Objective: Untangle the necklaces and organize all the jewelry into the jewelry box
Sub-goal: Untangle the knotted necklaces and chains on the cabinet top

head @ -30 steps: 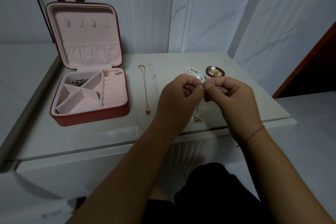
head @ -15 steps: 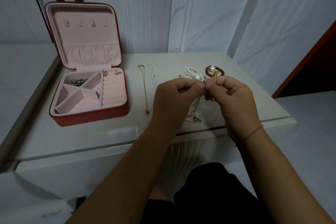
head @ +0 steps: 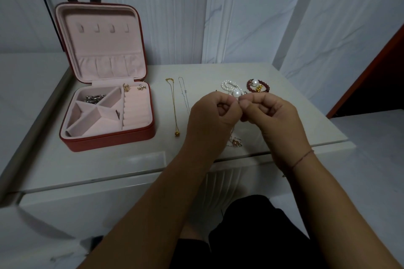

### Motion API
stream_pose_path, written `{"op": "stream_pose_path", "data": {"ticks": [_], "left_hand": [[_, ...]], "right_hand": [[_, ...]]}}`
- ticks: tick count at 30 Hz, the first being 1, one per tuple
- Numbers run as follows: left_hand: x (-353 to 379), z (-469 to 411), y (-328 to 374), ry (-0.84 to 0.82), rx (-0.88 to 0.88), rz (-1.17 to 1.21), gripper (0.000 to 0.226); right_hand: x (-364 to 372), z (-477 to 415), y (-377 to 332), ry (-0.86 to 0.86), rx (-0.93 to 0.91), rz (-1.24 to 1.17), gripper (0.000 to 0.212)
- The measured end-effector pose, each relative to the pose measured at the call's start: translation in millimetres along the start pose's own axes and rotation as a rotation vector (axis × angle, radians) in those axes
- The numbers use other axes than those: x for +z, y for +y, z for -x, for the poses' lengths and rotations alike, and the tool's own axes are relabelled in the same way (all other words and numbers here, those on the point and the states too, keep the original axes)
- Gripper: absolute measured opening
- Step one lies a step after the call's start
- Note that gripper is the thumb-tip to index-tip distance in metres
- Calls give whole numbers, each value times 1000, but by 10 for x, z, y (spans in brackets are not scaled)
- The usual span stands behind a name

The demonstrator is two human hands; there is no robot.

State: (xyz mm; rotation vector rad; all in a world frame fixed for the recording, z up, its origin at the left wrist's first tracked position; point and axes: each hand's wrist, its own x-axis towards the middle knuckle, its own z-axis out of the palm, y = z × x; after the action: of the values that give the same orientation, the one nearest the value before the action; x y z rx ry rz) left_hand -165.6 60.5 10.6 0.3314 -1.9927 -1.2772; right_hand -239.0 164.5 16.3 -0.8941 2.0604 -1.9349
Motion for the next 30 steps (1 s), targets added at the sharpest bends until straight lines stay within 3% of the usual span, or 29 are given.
{"op": "stream_pose_path", "data": {"ticks": [10,21,30], "left_hand": [[14,-4,-11,-48,-60,-5,14],[37,-40,-45,-166,-226,94,23],[24,-27,14,-185,-281,214,38]], "right_hand": [[24,-8,-17,37,-99,186,5],[35,1,-17,-55,-100,77,17],[4,-15,1,-46,-10,-48,12]]}}
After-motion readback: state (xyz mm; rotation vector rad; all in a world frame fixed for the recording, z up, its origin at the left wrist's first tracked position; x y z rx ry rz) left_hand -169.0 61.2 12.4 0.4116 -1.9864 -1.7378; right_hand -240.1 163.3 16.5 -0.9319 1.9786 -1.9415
